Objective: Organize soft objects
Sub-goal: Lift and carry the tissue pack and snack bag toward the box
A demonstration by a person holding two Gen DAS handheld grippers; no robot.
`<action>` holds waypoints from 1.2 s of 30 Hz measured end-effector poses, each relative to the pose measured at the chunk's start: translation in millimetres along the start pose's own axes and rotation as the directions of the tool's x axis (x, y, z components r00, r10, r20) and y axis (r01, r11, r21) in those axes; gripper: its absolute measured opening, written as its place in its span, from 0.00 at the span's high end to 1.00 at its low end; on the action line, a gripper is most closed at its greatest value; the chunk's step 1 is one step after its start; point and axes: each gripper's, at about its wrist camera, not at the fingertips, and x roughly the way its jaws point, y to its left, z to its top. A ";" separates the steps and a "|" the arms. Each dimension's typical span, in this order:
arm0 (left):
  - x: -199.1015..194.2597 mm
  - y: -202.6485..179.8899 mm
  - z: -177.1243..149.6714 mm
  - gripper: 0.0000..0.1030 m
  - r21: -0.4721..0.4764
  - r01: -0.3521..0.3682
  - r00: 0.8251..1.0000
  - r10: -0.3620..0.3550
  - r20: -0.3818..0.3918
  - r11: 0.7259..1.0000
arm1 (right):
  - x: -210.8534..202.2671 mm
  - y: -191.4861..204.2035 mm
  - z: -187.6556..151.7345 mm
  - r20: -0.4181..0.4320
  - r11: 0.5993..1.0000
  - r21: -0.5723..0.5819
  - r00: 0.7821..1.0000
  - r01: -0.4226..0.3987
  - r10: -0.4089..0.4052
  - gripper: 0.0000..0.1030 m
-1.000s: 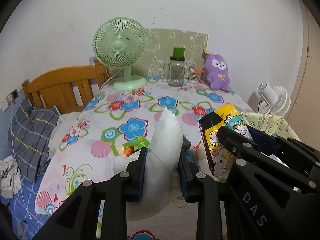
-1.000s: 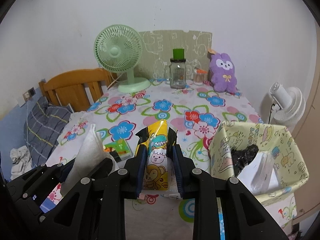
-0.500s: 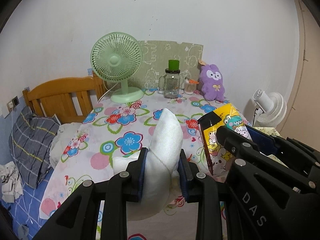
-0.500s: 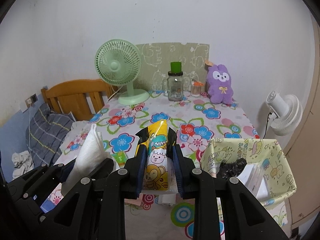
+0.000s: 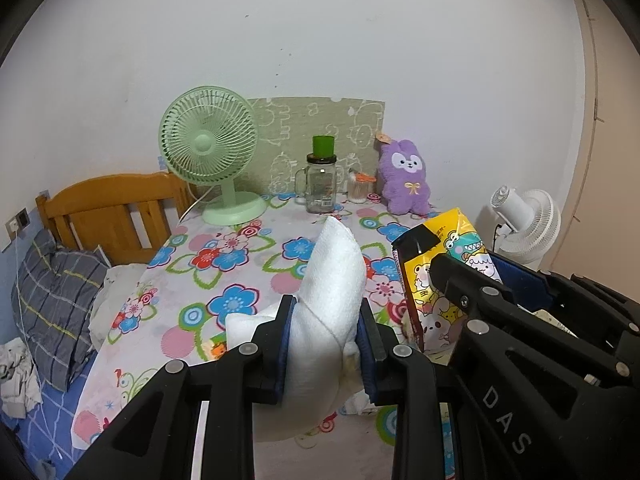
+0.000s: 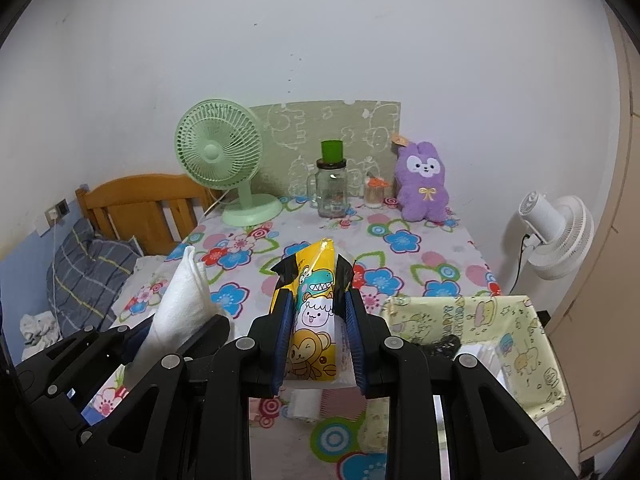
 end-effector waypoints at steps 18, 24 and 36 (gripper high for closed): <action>17.4 -57.8 9.7 0.72 0.043 0.079 0.997 -0.078 -0.009 0.996 | -2.7 -56.8 1.3 0.004 0.998 0.028 0.999 0.053 -0.053 0.71; 24.4 -76.1 10.5 0.71 0.070 0.114 0.993 -0.113 -0.017 0.991 | -3.4 -76.8 -2.0 0.002 0.995 0.054 0.996 0.087 -0.087 0.71; 40.3 -108.8 10.0 0.71 0.113 0.181 0.983 -0.177 -0.045 0.977 | -1.9 -109.9 -8.5 -0.018 0.983 0.095 0.987 0.158 -0.157 0.71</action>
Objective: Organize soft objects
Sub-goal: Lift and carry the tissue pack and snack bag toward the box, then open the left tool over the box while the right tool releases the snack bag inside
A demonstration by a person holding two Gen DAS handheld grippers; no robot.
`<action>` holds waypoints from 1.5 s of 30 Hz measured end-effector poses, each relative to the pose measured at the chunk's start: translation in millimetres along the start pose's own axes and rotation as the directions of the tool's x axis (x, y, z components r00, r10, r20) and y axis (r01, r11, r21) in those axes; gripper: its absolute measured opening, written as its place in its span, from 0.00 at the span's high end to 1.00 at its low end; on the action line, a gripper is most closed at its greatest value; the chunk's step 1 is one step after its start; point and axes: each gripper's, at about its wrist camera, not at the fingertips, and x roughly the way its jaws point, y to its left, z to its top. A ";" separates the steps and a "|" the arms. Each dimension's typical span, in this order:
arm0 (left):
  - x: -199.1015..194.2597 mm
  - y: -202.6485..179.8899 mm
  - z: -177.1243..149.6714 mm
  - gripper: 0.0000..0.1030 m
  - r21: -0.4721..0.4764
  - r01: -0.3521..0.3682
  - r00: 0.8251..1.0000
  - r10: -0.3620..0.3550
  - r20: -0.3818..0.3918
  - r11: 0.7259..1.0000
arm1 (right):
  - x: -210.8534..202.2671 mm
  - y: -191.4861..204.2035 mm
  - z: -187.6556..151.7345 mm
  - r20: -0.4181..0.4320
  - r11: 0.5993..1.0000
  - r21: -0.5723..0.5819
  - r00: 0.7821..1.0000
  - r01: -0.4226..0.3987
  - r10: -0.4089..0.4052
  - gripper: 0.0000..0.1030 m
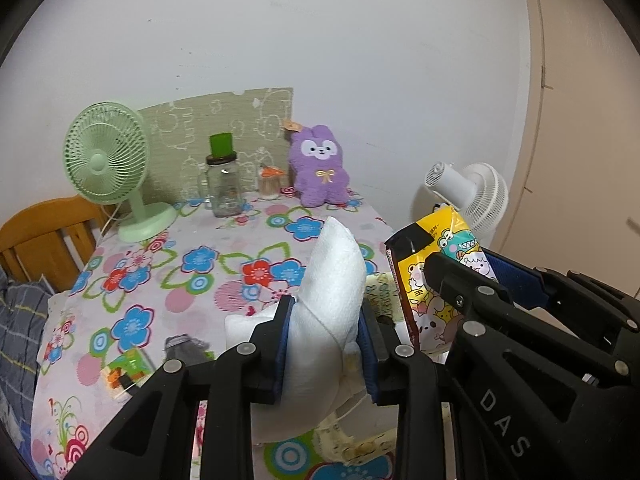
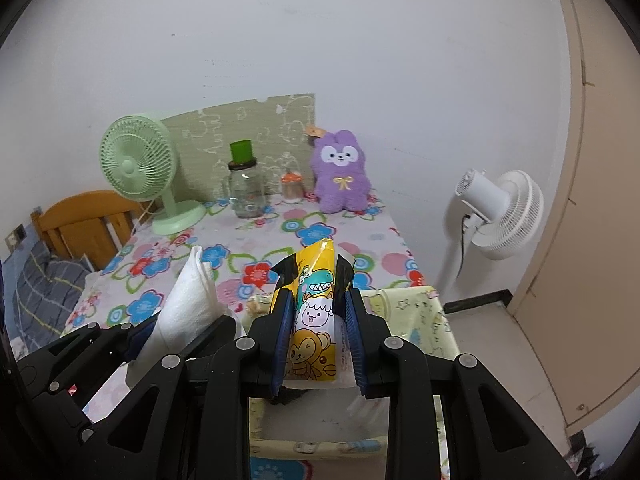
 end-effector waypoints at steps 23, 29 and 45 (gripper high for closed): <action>51.6 -38.1 -2.1 0.59 0.063 0.077 0.995 -0.072 -0.074 0.995 | 33.6 -50.9 -13.6 -0.078 0.993 0.069 0.993 0.097 -0.091 0.71; 65.4 -39.3 -6.7 0.47 0.067 0.063 0.991 -0.054 -0.121 0.996 | 48.3 -55.3 -18.9 -0.112 0.993 0.077 0.990 0.090 -0.081 0.71; 68.0 -39.9 -12.1 0.18 0.096 0.062 0.982 -0.044 -0.181 0.993 | 70.0 -55.9 -25.7 -0.158 0.994 0.102 0.987 0.045 -0.029 0.68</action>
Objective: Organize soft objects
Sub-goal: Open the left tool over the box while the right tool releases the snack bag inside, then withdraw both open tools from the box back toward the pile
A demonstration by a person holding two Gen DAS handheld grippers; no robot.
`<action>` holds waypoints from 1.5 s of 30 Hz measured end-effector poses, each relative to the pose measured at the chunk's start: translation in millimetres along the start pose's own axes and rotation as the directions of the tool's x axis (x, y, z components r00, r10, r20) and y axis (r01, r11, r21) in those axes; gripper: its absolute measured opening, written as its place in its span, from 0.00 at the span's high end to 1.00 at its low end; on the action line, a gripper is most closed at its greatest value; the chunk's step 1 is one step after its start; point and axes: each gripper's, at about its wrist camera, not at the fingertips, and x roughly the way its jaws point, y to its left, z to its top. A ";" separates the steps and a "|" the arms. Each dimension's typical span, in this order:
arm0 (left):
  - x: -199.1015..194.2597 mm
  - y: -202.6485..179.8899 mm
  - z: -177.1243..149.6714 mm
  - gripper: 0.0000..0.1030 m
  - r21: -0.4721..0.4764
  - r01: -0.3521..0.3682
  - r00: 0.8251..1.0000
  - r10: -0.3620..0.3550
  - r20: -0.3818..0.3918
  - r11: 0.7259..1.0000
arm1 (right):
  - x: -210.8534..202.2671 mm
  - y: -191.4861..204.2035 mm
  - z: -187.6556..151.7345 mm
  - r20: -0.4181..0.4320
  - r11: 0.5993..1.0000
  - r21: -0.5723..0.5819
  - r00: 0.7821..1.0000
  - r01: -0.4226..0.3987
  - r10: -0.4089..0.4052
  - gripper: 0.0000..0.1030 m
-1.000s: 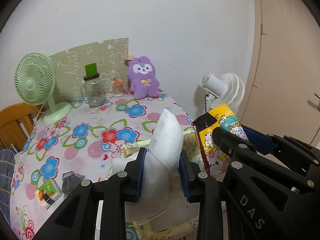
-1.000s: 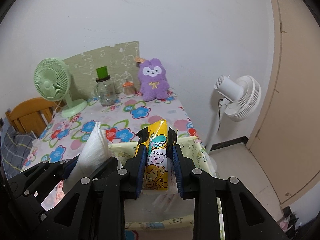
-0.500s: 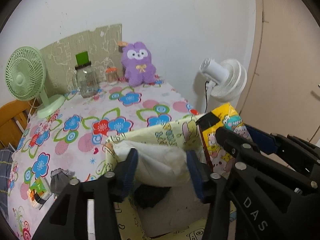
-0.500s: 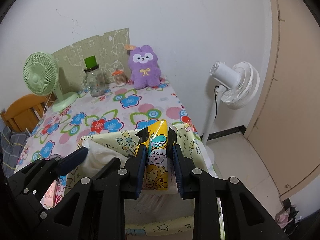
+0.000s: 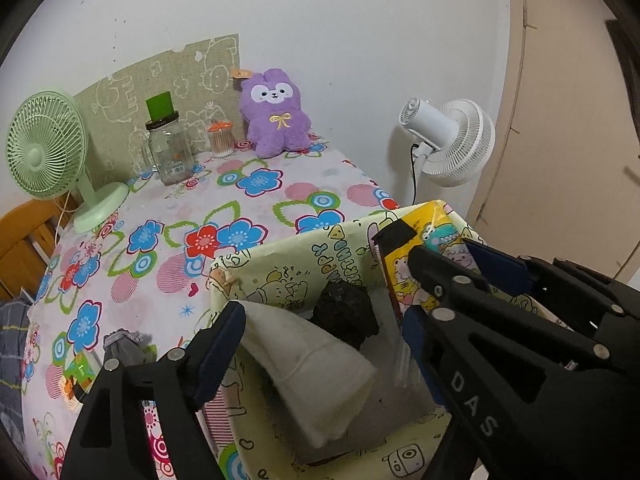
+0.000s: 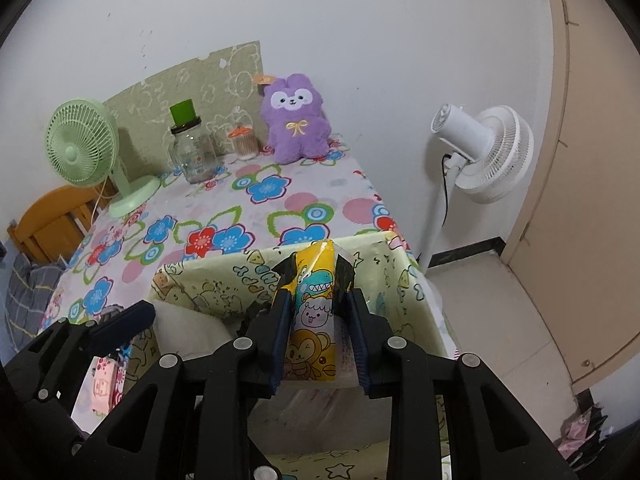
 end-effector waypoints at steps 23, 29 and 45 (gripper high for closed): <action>-42.1 12.2 -10.2 0.10 -0.010 0.001 0.998 0.000 0.070 1.000 | -42.3 22.2 -4.7 0.084 0.999 -0.038 0.996 0.002 0.001 0.20; -59.2 15.7 -12.3 0.07 -0.010 0.000 0.995 0.001 0.103 1.000 | -60.5 28.8 -6.0 0.117 0.999 -0.037 0.993 0.001 0.003 0.16; -98.0 31.4 -20.5 0.03 -0.019 -0.028 0.983 0.031 0.183 0.999 | -99.5 54.2 -11.6 0.195 0.999 -0.039 0.981 0.001 0.007 0.09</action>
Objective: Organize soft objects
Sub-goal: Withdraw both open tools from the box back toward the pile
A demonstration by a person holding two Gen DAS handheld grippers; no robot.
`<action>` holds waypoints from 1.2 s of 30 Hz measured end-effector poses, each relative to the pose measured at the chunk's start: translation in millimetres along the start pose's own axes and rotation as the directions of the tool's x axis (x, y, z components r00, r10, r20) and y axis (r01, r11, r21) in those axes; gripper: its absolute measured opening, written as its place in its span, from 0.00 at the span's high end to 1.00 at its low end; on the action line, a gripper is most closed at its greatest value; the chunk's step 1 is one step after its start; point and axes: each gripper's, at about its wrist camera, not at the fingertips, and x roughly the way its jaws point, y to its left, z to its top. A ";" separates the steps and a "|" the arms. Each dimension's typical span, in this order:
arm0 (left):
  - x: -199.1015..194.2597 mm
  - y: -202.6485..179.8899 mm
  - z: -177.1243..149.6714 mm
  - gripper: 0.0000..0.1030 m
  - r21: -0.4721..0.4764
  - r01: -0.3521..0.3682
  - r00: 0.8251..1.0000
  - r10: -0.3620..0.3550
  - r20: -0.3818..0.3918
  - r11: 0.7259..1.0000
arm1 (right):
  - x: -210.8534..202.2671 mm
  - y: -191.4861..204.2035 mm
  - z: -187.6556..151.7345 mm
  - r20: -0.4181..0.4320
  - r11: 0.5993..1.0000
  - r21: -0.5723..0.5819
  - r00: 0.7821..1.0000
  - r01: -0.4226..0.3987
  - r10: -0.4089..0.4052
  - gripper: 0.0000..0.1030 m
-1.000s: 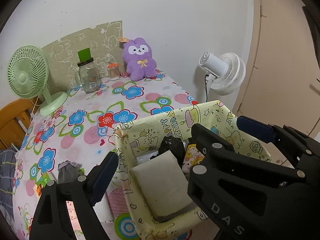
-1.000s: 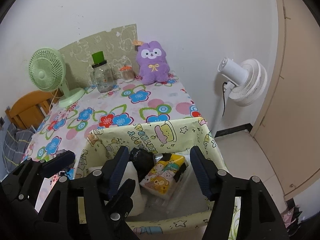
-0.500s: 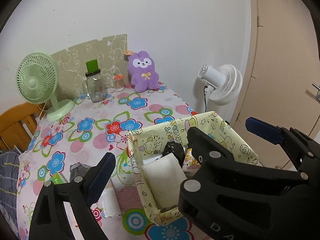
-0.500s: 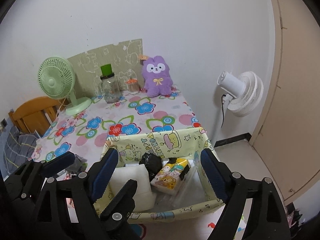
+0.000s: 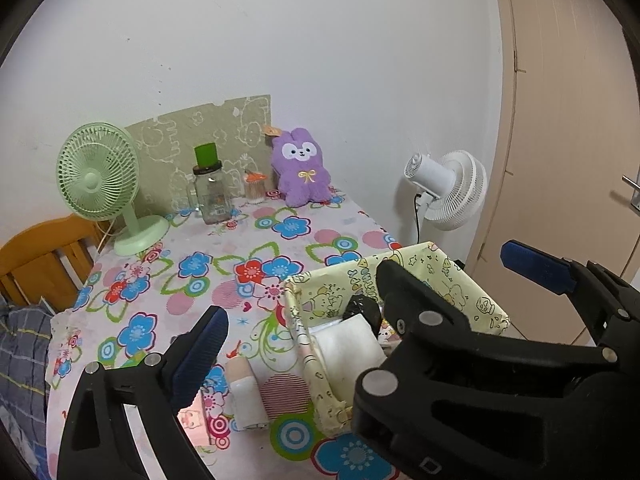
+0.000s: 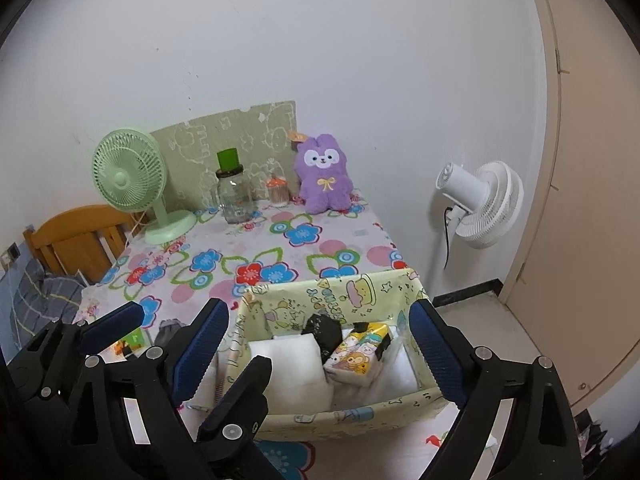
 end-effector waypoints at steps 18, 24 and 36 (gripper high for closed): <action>-28.4 33.2 -13.4 0.00 -0.024 -0.047 0.998 0.048 0.049 0.999 | -20.0 39.7 -4.9 0.047 0.999 -0.041 0.999 0.000 0.002 0.00; -32.5 47.2 -17.2 0.00 -0.058 -0.047 0.997 0.051 0.061 0.997 | -20.7 52.2 -6.6 0.036 0.999 -0.027 0.999 -0.029 0.030 0.00; -27.9 74.1 -29.3 0.01 -0.086 -0.078 0.995 0.082 0.049 0.993 | -8.0 75.3 -13.0 0.006 0.996 -0.030 0.997 -0.080 0.080 0.00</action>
